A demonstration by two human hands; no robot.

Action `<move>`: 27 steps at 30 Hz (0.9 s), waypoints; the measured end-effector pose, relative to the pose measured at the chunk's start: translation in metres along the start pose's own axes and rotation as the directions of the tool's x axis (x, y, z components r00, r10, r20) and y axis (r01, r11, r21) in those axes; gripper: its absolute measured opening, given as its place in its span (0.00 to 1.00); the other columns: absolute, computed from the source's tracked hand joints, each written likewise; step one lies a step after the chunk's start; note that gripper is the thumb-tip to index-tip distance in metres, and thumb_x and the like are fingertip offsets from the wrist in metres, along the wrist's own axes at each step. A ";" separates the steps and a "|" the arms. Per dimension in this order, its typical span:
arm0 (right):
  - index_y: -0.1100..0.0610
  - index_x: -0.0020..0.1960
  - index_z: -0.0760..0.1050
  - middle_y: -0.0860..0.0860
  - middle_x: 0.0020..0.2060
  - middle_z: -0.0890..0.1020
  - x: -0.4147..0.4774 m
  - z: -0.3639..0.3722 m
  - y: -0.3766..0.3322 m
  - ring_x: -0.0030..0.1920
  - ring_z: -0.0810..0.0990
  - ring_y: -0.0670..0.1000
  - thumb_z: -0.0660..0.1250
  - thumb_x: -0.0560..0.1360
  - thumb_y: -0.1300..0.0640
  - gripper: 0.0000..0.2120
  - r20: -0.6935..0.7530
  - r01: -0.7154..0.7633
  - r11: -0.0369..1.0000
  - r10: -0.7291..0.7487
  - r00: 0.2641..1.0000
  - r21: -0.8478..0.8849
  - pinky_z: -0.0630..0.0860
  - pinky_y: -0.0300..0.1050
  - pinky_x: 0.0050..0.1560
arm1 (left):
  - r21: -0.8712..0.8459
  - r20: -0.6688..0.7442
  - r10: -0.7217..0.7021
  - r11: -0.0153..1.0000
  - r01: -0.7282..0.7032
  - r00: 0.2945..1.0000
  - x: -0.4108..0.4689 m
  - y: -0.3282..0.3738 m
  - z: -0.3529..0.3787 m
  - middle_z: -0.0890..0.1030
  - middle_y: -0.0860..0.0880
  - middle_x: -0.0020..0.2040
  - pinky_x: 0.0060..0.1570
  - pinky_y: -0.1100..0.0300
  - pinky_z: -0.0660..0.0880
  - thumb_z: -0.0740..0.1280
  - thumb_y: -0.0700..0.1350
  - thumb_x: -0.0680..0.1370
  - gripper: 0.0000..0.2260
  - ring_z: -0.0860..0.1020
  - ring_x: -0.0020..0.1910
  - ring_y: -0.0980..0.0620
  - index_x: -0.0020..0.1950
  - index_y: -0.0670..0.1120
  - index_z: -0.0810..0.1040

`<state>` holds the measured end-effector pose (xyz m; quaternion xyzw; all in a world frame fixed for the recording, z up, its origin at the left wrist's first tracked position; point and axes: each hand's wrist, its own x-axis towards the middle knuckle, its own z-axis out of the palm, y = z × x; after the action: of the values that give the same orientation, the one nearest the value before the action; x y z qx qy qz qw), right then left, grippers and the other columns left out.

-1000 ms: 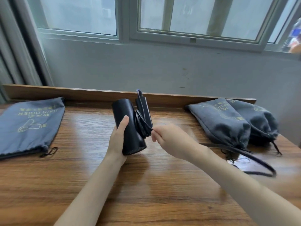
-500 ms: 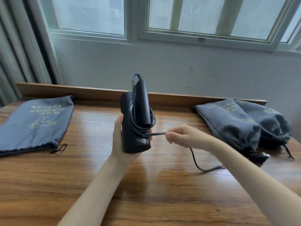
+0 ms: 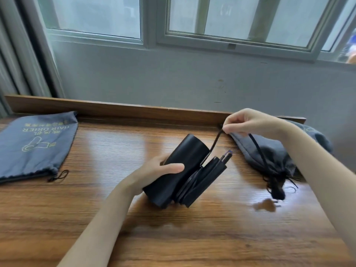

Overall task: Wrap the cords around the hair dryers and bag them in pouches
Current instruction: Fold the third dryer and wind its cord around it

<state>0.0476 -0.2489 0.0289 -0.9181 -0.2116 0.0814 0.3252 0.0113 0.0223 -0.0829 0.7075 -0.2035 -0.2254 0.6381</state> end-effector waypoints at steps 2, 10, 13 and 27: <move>0.53 0.39 0.79 0.47 0.25 0.68 0.000 0.004 -0.010 0.27 0.63 0.45 0.66 0.76 0.53 0.09 -0.024 0.005 0.998 -0.004 1.000 0.055 0.61 0.35 0.28 | -0.028 -0.090 -0.036 0.999 0.033 0.995 0.004 -0.003 0.003 0.84 0.54 0.46 0.38 0.64 0.76 0.71 0.60 0.64 0.25 0.82 0.44 0.55 0.58 0.53 0.75; 0.58 0.42 0.81 0.42 0.24 0.73 0.001 0.071 -0.049 0.27 0.71 0.39 0.62 0.78 0.59 0.11 -0.045 0.204 0.960 -0.217 0.975 -0.193 0.65 0.31 0.32 | -0.431 -0.427 -0.105 0.897 -0.100 0.898 0.015 -0.013 0.002 0.83 0.43 0.52 0.41 0.54 0.77 0.67 0.57 0.70 0.24 0.82 0.46 0.45 0.62 0.47 0.75; 0.52 0.41 0.77 0.43 0.27 0.75 0.002 0.107 -0.042 0.31 0.72 0.42 0.57 0.80 0.57 0.13 0.018 0.186 0.960 -0.187 0.982 -0.209 0.68 0.37 0.36 | -0.576 -0.452 -0.076 0.786 -0.226 0.889 0.014 -0.012 0.002 0.83 0.43 0.53 0.47 0.54 0.78 0.61 0.55 0.76 0.19 0.82 0.48 0.47 0.60 0.45 0.76; 0.51 0.36 0.70 0.43 0.25 0.69 0.001 0.127 -0.019 0.27 0.64 0.42 0.53 0.82 0.52 0.17 0.231 0.124 0.992 -0.118 0.966 -0.011 0.63 0.35 0.33 | -0.864 -0.255 0.149 0.409 -0.295 0.955 0.004 -0.012 -0.002 0.77 0.47 0.53 0.45 0.61 0.77 0.58 0.60 0.75 0.27 0.78 0.45 0.52 0.68 0.45 0.67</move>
<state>0.0057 -0.1638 -0.0576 -0.8919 -0.3045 0.1644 0.2911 0.0151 0.0227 -0.0953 0.2440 -0.1014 -0.1624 0.9507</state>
